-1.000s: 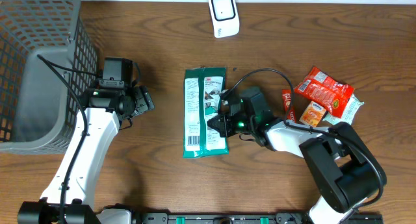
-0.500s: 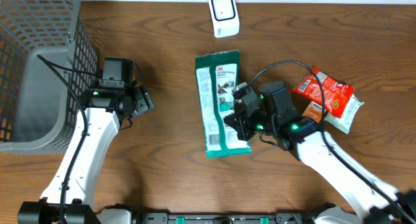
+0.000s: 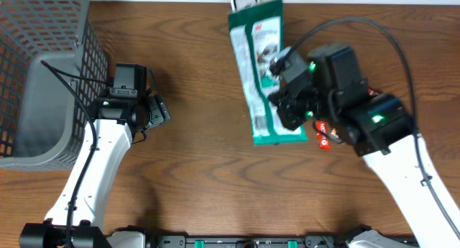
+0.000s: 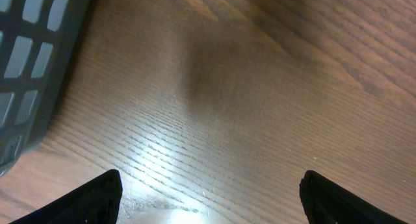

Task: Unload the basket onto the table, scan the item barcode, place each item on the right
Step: 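Hold the gloves packet up in front of the white scanner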

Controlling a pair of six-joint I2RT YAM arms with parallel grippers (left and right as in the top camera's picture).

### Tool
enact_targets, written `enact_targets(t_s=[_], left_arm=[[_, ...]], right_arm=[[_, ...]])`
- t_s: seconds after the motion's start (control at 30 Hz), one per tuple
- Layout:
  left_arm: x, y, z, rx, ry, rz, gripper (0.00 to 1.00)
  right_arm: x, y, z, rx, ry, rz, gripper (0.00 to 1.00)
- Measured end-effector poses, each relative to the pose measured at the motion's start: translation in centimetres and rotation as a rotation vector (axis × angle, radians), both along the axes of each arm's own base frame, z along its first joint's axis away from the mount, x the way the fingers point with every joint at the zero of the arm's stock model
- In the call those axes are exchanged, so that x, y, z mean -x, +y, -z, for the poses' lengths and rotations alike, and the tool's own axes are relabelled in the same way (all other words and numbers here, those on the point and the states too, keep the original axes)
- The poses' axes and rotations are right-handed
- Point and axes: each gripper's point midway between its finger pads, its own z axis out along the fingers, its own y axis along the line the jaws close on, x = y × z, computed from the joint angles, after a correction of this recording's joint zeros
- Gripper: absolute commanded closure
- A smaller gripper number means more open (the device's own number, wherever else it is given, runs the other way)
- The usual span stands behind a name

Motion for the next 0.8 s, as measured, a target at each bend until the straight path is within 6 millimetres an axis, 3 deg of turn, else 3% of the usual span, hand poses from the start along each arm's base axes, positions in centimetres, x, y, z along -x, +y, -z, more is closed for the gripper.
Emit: enact_targets(t_s=[0.2,0.4,0.53,0.8], left_arm=[[0.0,0.0,0.0,0.000,-0.001,0.000,0.12],[-0.1,0.0,0.0,-0.001,-0.003,0.000,0.12],[-0.1,0.0,0.0,0.000,-0.003,0.000,0.11],[-0.1,0.0,0.0,0.000,-0.003,0.000,0.12]], right_arm=[[-2.5,-0.8,-6.0,0.102,-0.062,0.032,0.99],[-4.8,-1.1,-7.9,0.235,-0.095,0.001,0.99],[-7.5,-0.2,-6.4,0.336,-0.143,-0.040,0.99],[-14.0,2.6,-0.6,0.557,-0.234,-0.182,0.99]])
